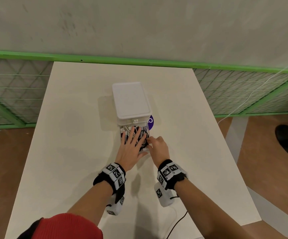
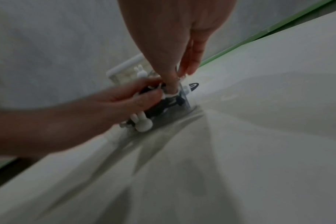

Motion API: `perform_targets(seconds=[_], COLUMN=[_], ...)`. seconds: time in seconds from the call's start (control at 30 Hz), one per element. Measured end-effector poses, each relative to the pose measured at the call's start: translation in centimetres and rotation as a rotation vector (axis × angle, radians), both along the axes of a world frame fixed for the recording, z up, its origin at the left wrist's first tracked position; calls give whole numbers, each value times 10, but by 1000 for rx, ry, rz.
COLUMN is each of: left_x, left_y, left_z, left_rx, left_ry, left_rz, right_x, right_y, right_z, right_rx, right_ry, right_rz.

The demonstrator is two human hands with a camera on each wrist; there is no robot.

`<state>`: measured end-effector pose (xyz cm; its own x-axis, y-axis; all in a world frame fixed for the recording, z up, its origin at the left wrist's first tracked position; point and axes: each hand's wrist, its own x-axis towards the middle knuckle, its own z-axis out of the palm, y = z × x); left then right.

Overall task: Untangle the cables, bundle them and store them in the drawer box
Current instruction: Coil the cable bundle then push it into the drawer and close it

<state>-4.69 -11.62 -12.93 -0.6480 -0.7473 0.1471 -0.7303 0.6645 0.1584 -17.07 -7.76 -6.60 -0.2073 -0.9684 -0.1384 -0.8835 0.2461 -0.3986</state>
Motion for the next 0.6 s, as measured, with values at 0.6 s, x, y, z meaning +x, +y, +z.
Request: perform_targets(seconds=[0.6], left_x=[-2], left_y=[-4], left_z=[-8], left_rx=[-59], left_ry=[92], left_rz=[-47], right_x=[-13], right_y=[-73], right_z=[36], right_rx=[-87], right_ry=[-39], right_rz=[95])
